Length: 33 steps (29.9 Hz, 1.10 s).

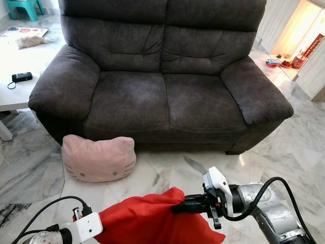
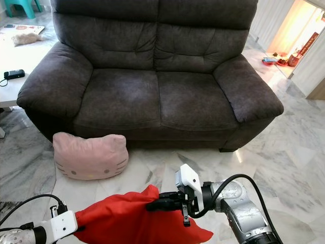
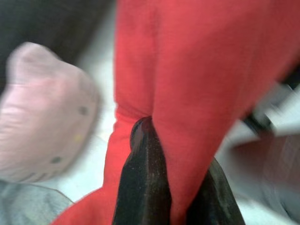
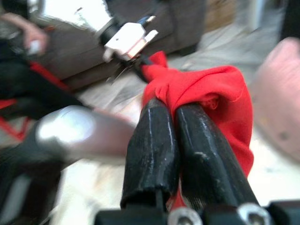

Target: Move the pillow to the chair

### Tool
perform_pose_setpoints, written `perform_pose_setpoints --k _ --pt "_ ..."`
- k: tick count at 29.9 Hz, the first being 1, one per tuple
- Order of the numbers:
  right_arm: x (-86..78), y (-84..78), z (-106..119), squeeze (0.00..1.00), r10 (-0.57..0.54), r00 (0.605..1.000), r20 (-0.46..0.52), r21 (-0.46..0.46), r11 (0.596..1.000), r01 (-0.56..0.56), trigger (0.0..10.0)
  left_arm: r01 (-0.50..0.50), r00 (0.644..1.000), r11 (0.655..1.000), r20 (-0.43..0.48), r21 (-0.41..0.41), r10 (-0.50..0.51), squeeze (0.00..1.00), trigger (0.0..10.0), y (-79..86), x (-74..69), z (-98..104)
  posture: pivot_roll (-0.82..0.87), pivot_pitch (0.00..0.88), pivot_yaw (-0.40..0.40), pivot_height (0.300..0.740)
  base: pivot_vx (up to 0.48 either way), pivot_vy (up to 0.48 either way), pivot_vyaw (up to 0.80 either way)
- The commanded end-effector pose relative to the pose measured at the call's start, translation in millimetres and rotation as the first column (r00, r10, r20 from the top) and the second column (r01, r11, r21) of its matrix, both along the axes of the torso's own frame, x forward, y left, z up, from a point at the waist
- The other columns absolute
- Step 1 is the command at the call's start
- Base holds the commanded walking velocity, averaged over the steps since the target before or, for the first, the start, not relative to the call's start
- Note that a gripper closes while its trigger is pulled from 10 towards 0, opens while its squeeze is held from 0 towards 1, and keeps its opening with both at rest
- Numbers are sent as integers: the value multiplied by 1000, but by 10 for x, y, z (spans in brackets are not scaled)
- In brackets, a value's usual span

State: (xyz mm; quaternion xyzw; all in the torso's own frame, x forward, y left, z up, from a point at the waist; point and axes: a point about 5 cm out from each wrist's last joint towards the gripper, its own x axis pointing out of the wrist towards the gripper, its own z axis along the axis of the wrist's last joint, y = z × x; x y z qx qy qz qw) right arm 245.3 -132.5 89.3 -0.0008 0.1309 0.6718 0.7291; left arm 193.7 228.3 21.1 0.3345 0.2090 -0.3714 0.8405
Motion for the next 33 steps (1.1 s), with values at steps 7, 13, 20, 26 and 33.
perform_pose_setpoints --k 7,13,20,26,33 --pt "554 0 188 0 -474 833 286 84 878 471 10000 -213 848 898 384 -385 366 0 10000 -232 578 750 154 27 -136 740 0 0 0" --pt "602 52 80 0 -623 727 289 105 775 623 10000 -221 767 796 404 -563 499 0 10000 -442 713 1021 159 19 -133 740 0 0 0" --pt "755 -305 20 0 -926 300 230 187 345 920 10000 -297 658 682 374 -668 653 0 10000 -528 763 1128 173 1 -134 740 0 0 0" --pt "707 -118 91 0 -938 307 160 277 341 898 10000 -305 609 614 347 -728 713 0 10000 -643 834 1172 169 0 -135 740 0 0 0" --pt "662 104 180 0 -904 406 129 342 425 838 10000 -301 563 644 414 -703 715 0 10000 -648 917 1282 171 0 -138 740 0 0 0"
